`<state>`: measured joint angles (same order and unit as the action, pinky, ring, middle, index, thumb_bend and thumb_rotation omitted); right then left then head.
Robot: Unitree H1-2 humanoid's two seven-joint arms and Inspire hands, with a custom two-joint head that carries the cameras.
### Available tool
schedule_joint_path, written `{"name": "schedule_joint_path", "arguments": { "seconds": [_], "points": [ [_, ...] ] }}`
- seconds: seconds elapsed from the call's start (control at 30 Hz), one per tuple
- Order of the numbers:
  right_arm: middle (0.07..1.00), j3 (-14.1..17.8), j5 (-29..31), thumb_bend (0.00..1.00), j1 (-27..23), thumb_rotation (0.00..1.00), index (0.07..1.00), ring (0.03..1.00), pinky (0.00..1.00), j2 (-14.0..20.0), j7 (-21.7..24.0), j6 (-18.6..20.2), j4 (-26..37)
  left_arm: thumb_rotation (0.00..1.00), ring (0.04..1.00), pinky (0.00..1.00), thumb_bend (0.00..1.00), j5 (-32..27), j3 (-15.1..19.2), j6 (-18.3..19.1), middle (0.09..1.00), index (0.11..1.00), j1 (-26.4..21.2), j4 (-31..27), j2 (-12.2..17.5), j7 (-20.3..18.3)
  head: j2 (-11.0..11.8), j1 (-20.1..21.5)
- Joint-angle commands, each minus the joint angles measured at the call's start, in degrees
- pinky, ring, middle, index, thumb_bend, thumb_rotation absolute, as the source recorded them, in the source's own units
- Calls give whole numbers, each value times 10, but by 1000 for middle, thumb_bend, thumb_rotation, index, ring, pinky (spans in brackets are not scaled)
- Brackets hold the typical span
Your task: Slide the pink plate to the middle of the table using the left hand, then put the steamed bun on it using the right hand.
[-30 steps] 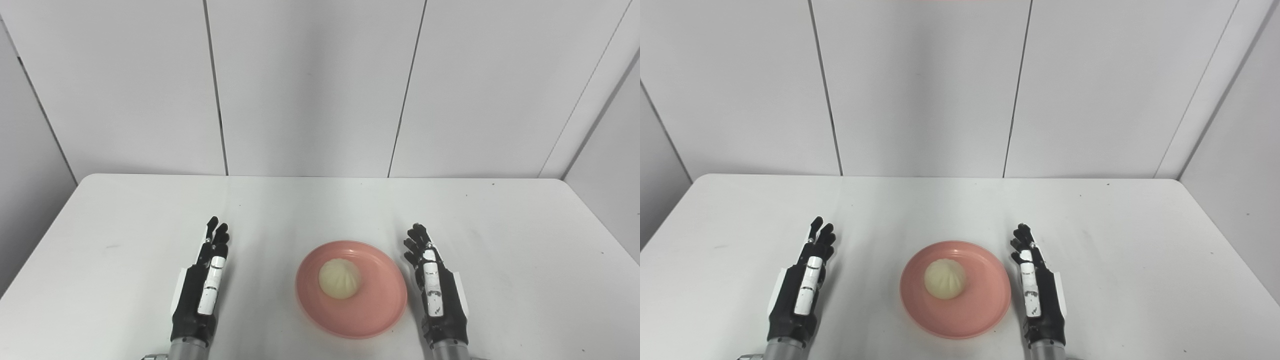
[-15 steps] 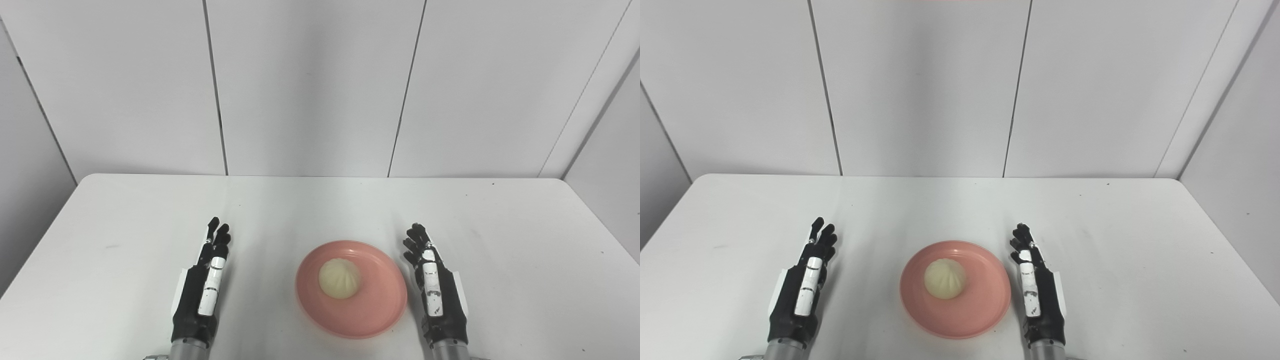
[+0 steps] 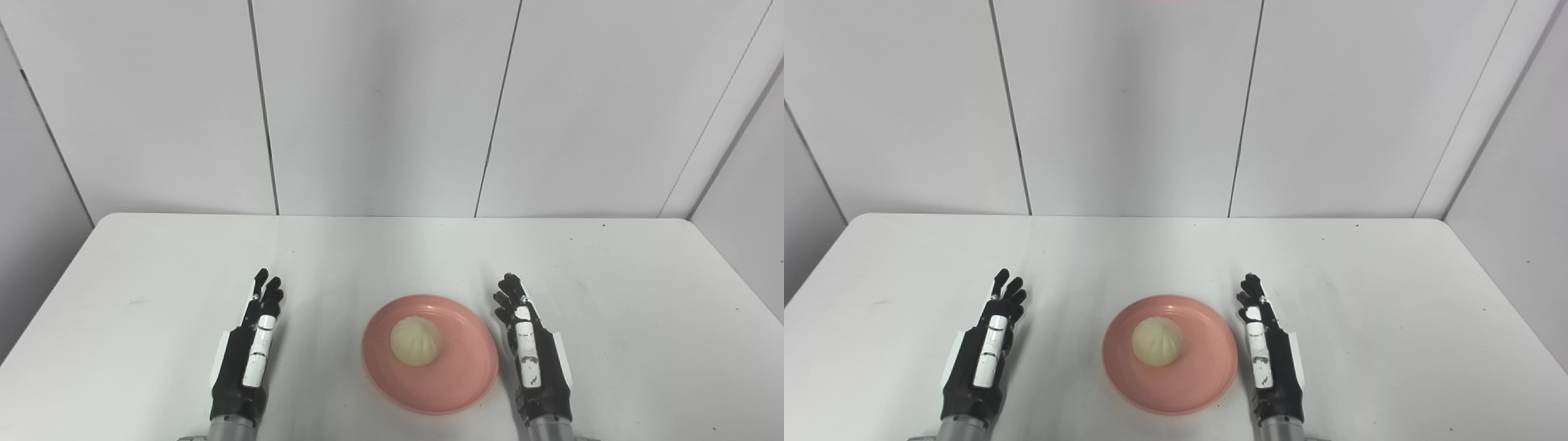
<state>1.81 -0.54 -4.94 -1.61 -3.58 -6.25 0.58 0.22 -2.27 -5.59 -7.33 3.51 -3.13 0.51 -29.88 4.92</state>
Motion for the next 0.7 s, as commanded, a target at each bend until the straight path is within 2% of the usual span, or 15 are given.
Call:
{"name": "schedule_joint_path", "arguments": {
  "seconds": [0.0,0.33,0.67],
  "points": [
    [942,0,-5,769,13,1000,920,934,952,0,-4,-18,-24,898,973,1000,625,-5,-1,-6,974,1000,-8,-9,-3,-4,0,0],
    [946,-2,-11,795,11,1000,927,938,948,-1,-3,-9,-24,890,980,1000,657,-8,-1,1,977,1000,-11,-6,-1,-7,1,1],
    [936,-5,-5,798,14,1000,930,934,947,-1,4,-5,-20,886,981,1000,646,-9,0,6,976,1000,-10,-9,-2,-12,0,1]
  ]
}}
